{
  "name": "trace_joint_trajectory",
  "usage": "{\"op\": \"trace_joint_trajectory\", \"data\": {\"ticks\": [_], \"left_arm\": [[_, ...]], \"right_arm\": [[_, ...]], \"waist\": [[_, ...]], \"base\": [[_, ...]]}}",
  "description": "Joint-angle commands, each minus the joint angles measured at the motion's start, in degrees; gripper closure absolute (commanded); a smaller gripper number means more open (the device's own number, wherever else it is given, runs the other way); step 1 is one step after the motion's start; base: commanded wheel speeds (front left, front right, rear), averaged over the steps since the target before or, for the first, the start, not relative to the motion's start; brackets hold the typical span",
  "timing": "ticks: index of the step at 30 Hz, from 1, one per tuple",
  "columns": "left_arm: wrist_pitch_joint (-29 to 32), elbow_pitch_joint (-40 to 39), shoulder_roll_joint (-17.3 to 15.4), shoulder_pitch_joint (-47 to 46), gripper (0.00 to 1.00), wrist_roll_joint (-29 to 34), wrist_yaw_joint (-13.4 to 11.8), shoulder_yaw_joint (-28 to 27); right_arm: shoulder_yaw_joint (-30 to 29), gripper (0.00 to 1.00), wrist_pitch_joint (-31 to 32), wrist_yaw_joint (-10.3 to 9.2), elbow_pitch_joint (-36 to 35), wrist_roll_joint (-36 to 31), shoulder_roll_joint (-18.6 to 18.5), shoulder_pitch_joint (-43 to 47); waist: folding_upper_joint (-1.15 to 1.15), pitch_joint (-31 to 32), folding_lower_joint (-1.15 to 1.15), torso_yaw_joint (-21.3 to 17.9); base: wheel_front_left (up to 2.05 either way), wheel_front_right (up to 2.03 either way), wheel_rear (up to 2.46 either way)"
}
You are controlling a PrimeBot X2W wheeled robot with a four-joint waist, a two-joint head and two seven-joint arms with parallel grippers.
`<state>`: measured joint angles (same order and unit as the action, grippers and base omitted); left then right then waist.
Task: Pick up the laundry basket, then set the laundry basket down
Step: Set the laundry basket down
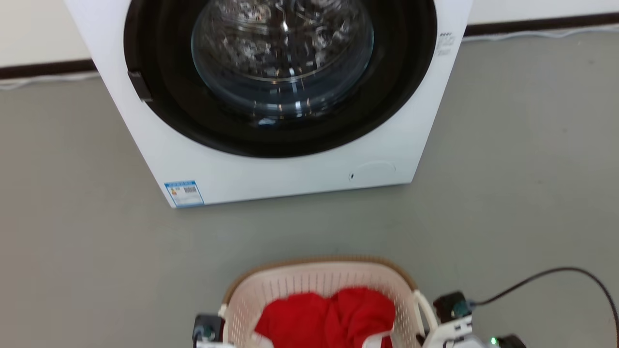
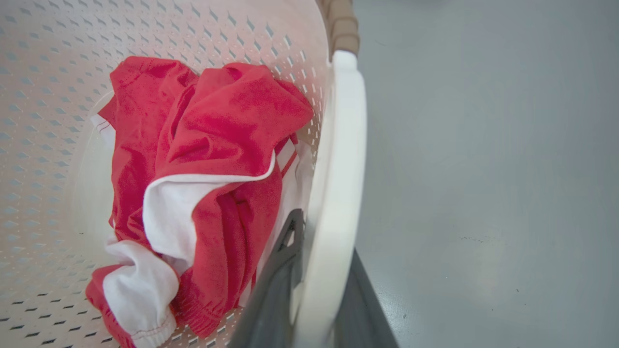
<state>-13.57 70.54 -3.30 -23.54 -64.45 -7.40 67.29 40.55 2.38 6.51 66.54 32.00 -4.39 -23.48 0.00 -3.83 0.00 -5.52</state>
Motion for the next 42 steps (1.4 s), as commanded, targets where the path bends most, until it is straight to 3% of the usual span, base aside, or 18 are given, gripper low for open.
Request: {"op": "trace_joint_trajectory", "data": {"ticks": [1,9,16,28,42], "left_arm": [[-1.25,-0.6,0.43,-4.56,1.0,0.94,-0.31,-0.16],[-1.4,-0.34,0.16,-13.37,1.0,1.76,-0.87,-3.0],[-1.41,-4.48,-2.07,-21.65,1.0,7.66,-2.14,-9.26],[-1.42,-8.35,-3.76,-27.67,1.0,16.46,-3.3,-17.41],[-1.42,-11.71,-4.72,-30.36,1.0,26.98,-2.29,-27.02]], "right_arm": [[0.97,1.0,-1.38,0.98,-0.87,0.06,1.51,-2.61],[-1.83,1.0,-5.29,0.98,1.46,-1.66,1.51,-10.98],[-5.05,1.0,-10.21,0.98,3.74,-3.0,1.51,-19.79],[-8.0,1.0,-14.26,0.98,6.31,-5.96,1.51,-28.76],[-11.9,1.0,-16.25,0.98,7.28,-11.06,1.51,-34.26]], "waist": [[0.0,-1.93,0.0,0.22],[0.0,-12.35,0.0,1.5],[0.0,-24.75,0.0,3.21],[0.0,-35.14,0.0,4.06],[0.0,-42.85,0.0,3.8]], "base": [[0.0,0.0,0.0],[0.0,0.0,0.0],[0.0,0.0,0.0],[0.0,0.0,0.0],[0.0,0.0,0.0]]}}
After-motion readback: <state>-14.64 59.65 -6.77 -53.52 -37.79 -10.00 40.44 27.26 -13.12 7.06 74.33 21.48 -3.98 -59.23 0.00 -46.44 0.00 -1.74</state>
